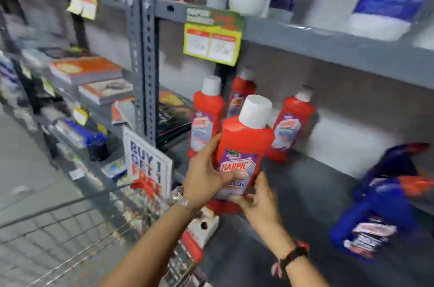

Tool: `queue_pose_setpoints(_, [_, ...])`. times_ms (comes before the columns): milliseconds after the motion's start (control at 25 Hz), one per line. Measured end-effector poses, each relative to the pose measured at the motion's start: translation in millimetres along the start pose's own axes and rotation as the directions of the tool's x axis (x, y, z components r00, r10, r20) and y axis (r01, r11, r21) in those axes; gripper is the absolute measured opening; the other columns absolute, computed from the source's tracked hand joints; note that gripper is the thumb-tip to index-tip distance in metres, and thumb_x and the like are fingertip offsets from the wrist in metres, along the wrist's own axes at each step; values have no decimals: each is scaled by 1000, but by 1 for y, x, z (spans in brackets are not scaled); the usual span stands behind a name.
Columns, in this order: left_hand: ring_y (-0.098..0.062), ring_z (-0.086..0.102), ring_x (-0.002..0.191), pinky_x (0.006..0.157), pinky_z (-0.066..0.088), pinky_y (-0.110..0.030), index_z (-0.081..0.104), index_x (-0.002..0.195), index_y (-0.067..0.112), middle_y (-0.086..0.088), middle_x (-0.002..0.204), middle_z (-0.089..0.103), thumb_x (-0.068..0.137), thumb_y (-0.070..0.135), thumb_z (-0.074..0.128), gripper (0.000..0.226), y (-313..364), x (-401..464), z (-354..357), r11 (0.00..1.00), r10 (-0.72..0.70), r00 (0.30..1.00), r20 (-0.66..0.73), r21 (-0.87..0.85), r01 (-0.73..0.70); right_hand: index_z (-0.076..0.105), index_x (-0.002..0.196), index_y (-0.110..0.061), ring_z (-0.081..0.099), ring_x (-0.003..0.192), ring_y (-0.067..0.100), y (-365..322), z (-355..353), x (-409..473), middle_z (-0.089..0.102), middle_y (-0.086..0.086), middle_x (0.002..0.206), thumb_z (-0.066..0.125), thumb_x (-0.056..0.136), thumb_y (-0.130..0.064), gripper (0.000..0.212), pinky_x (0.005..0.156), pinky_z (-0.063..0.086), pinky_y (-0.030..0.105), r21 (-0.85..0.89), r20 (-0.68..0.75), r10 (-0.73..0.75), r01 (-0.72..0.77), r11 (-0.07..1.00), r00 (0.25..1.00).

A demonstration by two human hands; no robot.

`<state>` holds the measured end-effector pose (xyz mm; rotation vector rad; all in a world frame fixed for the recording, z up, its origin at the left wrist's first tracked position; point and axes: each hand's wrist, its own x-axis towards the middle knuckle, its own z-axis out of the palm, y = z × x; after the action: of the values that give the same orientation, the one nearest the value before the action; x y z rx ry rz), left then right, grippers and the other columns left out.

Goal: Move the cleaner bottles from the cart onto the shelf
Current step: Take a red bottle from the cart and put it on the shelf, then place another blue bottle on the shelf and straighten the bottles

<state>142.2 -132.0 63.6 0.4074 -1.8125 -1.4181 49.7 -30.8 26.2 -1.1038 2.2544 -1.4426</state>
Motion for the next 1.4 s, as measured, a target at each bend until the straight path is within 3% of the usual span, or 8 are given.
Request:
queue_pose_setpoints(160, [6, 60, 77, 82, 54, -31, 51, 104, 26, -2, 95, 67, 42, 43, 72, 67, -8, 36, 64, 998, 14, 984, 179, 62, -25, 46, 106, -9, 66, 83, 36, 31, -51, 11, 69, 15, 92, 76, 67, -6, 49, 73, 55, 52, -46, -170, 89, -98, 994, 981])
queue_pose_setpoints(360, [-27, 64, 95, 89, 52, -51, 52, 99, 33, -12, 103, 66, 50, 42, 68, 52, -48, 51, 104, 998, -55, 988, 145, 37, 50, 44, 106, -6, 65, 92, 33, 66, -66, 34, 68, 22, 103, 66, 75, 0, 38, 78, 53, 43, -57, -182, 149, -161, 985, 972])
queue_pose_setpoints(600, [-16, 58, 104, 95, 46, -25, 50, 118, 8, 1, 113, 56, 61, 35, 67, 65, -47, 43, 109, 995, 0, 998, 57, 95, -6, 28, 133, -4, 50, 120, 33, 73, -53, 29, 48, 24, 133, 66, 76, -1, 69, 103, 41, 51, 115, -286, 220, -195, 974, 933])
queue_pose_setpoints(720, [1, 46, 109, 91, 30, 2, 51, 117, 8, 4, 118, 51, 69, 38, 67, 58, -57, 2, 72, 978, 20, 995, -99, 209, 1, 33, 129, 3, 48, 119, 31, 54, -20, -9, 45, 24, 131, 59, 82, 0, 55, 103, 39, 35, 184, -492, 163, -81, 980, 855])
queue_pose_setpoints(840, [-15, 55, 104, 85, 34, -6, 55, 111, 8, -9, 116, 60, 72, 24, 63, 43, -89, -54, -9, 946, -87, 949, -303, 275, 175, 44, 121, 1, 52, 106, 21, 29, 40, -40, 51, 10, 118, 53, 83, 5, 39, 92, 35, 15, 108, -351, -25, 67, 992, 936])
queue_pose_setpoints(1000, [-33, 55, 108, 92, 42, -41, 54, 111, 1, -25, 116, 61, 75, 8, 67, 39, -148, -157, -143, 778, -322, 684, -655, 229, 585, 42, 124, -3, 50, 115, 29, 28, 160, -61, 52, 17, 125, 50, 86, 2, 39, 97, 39, 30, -47, 234, 12, -1, 999, 972])
queue_pose_setpoints(1200, [-43, 51, 112, 97, 40, -50, 46, 118, -4, -32, 121, 53, 65, -4, 72, 58, -226, -280, -263, 464, -585, 202, -785, -120, 878, 38, 127, -7, 43, 123, 26, 63, 326, -105, 45, 14, 135, 53, 87, -6, 42, 102, 36, 33, -362, 739, 264, 36, 931, 620])
queue_pose_setpoints(1400, [-38, 55, 104, 88, 47, -44, 43, 115, 0, -30, 114, 56, 57, 18, 82, 72, -303, -351, -289, 207, -806, 10, -592, -267, 941, 39, 124, -2, 42, 123, 29, 121, 441, -163, 43, 19, 135, 56, 83, -5, 45, 100, 35, 31, -502, 819, 469, 16, 865, 329])
